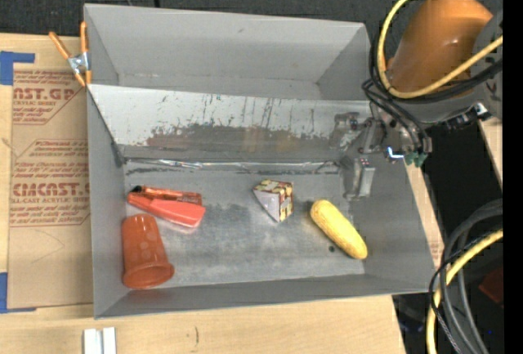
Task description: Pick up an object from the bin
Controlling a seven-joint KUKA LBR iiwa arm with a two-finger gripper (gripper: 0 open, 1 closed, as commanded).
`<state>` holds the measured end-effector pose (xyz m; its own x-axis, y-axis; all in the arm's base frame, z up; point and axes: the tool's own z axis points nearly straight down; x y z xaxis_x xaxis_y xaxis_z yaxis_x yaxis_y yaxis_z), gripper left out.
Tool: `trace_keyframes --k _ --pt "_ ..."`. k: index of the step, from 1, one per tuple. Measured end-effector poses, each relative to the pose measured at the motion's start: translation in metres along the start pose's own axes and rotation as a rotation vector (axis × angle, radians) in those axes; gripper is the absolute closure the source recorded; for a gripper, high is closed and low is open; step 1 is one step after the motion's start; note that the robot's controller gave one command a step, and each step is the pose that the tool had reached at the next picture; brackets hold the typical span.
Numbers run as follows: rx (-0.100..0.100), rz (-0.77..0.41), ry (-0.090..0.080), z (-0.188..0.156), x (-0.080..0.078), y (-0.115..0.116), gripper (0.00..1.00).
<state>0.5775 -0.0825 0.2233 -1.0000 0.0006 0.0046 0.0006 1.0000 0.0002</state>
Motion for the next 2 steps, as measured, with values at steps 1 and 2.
trace_keyframes --k 1,2 --pt "0.001 -0.001 -0.007 -0.005 -0.001 0.0 0.0" --pt "0.0 0.069 -0.009 0.057 0.021 -0.013 0.0"
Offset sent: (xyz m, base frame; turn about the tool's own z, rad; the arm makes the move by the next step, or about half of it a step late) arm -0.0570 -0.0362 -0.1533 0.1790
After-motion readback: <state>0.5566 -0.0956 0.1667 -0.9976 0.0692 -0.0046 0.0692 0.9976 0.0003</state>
